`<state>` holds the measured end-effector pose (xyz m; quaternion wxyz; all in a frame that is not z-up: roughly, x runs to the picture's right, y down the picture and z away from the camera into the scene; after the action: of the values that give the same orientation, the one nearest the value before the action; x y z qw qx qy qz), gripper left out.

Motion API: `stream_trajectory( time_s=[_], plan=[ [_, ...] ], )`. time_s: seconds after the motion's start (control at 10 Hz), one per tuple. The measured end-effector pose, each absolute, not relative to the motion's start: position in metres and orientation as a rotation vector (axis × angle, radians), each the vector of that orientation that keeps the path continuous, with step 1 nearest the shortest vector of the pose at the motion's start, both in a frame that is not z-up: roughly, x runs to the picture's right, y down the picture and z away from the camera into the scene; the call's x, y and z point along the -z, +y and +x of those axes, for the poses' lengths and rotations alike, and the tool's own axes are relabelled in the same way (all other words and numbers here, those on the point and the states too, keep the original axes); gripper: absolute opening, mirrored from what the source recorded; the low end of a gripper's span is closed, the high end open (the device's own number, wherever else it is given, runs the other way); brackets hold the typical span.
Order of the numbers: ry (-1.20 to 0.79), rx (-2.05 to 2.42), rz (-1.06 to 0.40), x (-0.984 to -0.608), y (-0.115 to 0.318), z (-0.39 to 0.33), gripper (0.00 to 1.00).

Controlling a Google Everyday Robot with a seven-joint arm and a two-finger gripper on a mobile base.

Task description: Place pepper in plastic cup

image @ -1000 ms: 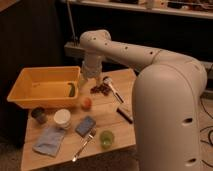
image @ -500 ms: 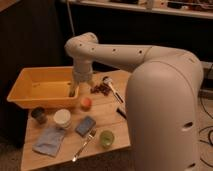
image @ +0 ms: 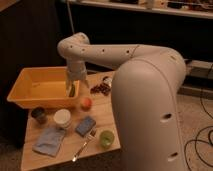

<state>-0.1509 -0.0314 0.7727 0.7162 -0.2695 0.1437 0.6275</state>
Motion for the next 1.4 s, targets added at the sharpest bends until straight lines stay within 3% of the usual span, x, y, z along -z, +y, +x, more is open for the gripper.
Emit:
stream_trajectory(
  time_s=[0.6, 1.4],
  plan=[
    [0.255, -1.362, -0.634, -0.828, -0.091, -0.176, 0.66],
    [0.219, -1.309, -0.717, -0.847, -0.072, -0.223, 0.66]
  ],
)
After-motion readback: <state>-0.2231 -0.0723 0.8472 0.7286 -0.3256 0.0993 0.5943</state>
